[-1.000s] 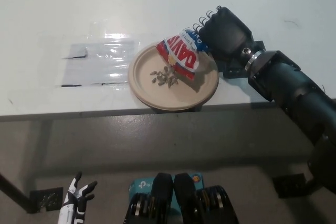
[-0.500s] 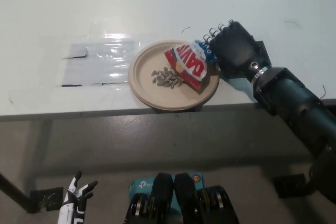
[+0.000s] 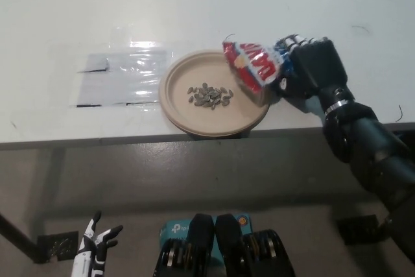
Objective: The robot picks up a small bag of sunflower seeds on the right hand side and take it to the empty plate on the left hand side then pours some sunflower seeds on to the plate.
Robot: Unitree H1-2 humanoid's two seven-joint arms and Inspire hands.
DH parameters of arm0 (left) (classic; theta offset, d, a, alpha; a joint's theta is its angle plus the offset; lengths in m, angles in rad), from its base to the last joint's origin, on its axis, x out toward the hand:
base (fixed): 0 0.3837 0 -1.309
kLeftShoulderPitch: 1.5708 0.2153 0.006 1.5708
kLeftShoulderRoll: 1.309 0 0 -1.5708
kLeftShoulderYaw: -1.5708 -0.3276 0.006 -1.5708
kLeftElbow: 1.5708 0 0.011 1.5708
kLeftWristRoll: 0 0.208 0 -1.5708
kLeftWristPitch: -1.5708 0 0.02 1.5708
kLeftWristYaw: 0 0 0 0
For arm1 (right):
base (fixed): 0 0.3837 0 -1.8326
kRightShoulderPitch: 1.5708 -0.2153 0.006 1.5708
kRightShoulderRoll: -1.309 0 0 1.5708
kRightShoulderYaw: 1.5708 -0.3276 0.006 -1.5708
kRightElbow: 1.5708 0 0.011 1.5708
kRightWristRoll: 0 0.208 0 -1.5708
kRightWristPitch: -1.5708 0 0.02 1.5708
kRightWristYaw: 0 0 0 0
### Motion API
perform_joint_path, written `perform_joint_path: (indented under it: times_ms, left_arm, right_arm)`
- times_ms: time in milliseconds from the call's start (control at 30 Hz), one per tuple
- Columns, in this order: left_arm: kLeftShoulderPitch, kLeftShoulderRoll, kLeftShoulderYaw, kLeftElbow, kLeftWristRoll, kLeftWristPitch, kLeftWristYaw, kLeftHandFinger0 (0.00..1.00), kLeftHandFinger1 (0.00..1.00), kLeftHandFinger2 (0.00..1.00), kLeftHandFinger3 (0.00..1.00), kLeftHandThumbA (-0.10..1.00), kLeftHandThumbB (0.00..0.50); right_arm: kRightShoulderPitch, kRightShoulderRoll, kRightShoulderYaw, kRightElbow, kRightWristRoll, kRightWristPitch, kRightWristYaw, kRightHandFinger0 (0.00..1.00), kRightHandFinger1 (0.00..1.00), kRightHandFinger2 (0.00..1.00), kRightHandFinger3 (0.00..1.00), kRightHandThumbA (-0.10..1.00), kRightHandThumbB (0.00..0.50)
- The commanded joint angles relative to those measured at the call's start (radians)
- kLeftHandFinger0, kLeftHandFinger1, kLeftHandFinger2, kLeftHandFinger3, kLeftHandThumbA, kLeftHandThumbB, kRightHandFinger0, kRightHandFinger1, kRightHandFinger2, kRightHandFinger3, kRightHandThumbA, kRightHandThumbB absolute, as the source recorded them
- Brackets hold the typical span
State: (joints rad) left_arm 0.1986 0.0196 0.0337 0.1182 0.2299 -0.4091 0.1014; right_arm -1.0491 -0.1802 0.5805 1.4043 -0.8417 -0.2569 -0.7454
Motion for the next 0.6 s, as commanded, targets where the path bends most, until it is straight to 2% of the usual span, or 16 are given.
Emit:
perform_joint_path:
  times_ms: [0, 133, 233, 333, 367, 433, 500, 567]
  left_arm:
    - [0.003, 0.009, 0.002, -0.010, 0.012, -0.038, 0.024, 0.78, 0.80, 0.74, 1.00, 1.00, 0.112]
    - [0.012, 0.008, 0.005, -0.017, 0.007, -0.034, 0.022, 0.79, 0.80, 0.74, 1.00, 1.00, 0.114]
    - [0.014, 0.009, 0.009, -0.018, 0.013, -0.038, 0.027, 0.79, 0.80, 0.74, 1.00, 1.00, 0.107]
    - [0.018, 0.010, 0.014, -0.019, 0.002, -0.034, 0.021, 0.79, 0.80, 0.74, 1.00, 1.00, 0.119]
    - [0.018, 0.011, 0.015, -0.017, -0.001, -0.038, 0.020, 0.79, 0.80, 0.73, 1.00, 1.00, 0.106]
    - [0.017, 0.011, 0.017, -0.010, -0.002, -0.048, 0.021, 0.79, 0.79, 0.73, 1.00, 1.00, 0.096]
    - [0.017, 0.010, 0.019, -0.009, -0.006, -0.048, 0.020, 0.78, 0.78, 0.72, 1.00, 1.00, 0.101]
    - [0.017, 0.009, 0.019, -0.009, 0.000, -0.048, 0.021, 0.77, 0.77, 0.72, 1.00, 1.00, 0.104]
  right_arm:
    - [-0.044, -0.016, -0.050, -0.019, 0.085, -0.073, 0.006, 0.00, 0.25, 0.77, 0.80, -0.10, 0.177]
    - [-0.035, -0.014, -0.060, -0.016, 0.093, -0.074, 0.015, 0.00, 0.26, 0.75, 0.79, -0.10, 0.141]
    - [-0.032, -0.016, -0.075, -0.014, 0.108, -0.071, 0.038, 0.00, 0.30, 0.77, 0.83, -0.10, 0.114]
    - [-0.029, -0.024, -0.068, -0.011, 0.098, -0.074, 0.022, 0.00, 0.29, 0.77, 0.80, -0.10, 0.125]
    - [-0.029, -0.025, -0.069, -0.010, 0.101, -0.077, 0.028, 0.00, 0.29, 0.77, 0.79, -0.10, 0.109]
    - [-0.028, -0.035, -0.066, -0.009, 0.102, -0.083, 0.040, 0.00, 0.24, 0.71, 0.72, -0.10, 0.095]
    - [-0.028, -0.038, -0.059, -0.009, 0.097, -0.079, 0.039, 0.00, 0.23, 0.70, 0.70, -0.10, 0.094]
    - [-0.027, -0.050, -0.043, -0.009, 0.083, -0.077, 0.032, 0.00, 0.22, 0.71, 0.71, -0.10, 0.113]
